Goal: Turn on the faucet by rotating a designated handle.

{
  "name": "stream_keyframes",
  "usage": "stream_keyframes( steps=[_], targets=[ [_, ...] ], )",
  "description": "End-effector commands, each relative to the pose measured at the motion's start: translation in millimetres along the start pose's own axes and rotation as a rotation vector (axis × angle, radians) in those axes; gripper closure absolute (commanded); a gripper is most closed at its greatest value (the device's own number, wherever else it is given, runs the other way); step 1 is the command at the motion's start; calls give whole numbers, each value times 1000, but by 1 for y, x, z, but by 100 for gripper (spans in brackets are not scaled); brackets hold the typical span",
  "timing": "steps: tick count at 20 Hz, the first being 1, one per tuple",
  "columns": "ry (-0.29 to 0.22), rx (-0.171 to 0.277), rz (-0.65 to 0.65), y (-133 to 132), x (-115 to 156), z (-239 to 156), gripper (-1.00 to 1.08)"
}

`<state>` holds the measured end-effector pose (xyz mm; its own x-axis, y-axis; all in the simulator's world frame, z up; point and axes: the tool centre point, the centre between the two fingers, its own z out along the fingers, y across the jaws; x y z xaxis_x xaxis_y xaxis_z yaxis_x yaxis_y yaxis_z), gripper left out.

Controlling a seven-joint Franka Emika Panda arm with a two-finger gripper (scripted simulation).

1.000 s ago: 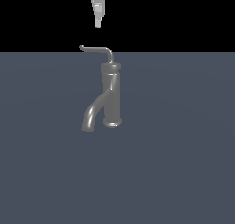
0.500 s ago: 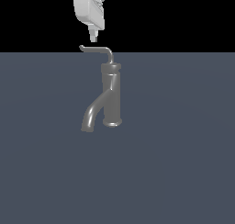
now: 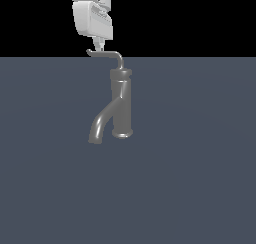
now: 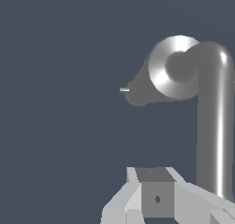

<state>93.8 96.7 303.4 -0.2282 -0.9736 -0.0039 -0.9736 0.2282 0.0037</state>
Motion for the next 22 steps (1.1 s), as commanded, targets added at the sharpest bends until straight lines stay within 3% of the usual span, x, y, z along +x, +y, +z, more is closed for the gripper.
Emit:
stream_keyframes(
  steps=[1, 8, 22],
  targets=[
    [3, 3, 15, -2, -2, 2, 108],
    [4, 3, 19, -2, -3, 3, 108],
    [4, 4, 20, 35, -6, 4, 108]
  ],
)
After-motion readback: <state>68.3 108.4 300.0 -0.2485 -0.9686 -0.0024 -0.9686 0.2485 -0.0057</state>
